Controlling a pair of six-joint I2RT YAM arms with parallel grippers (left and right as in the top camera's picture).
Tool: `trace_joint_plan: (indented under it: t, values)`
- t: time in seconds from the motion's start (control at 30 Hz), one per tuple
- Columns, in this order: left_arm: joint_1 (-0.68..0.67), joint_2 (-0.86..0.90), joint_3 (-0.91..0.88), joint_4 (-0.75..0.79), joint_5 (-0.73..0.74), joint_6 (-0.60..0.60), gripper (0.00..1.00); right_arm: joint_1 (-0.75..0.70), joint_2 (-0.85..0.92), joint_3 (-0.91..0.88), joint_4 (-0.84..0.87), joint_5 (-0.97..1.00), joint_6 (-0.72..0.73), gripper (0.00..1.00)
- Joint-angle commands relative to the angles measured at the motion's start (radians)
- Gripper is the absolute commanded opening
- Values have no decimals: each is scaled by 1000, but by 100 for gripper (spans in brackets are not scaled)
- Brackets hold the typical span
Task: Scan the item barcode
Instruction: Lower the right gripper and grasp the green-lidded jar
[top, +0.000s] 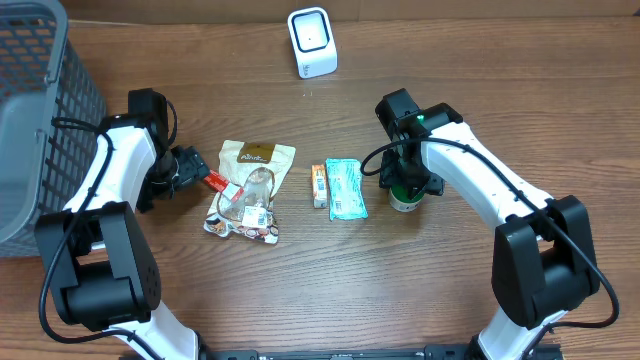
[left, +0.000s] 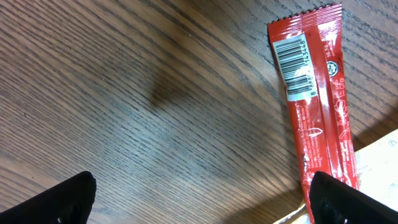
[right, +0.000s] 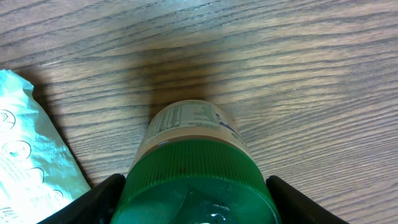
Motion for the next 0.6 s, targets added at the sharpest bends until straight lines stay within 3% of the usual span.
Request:
trace_joint_plan:
  t: [0.0,0.5,0.57]
  values:
    - [10,-2,19,2,-21,14,100,-3,-1,19,0,22,-14,70]
    - [10,-2,19,1,-21,14,100,-3,-1,40,42,-81,-14,70]
    - [10,-2,19,2,-21,14,100,-3,-1,40,45,-81,-14,77]
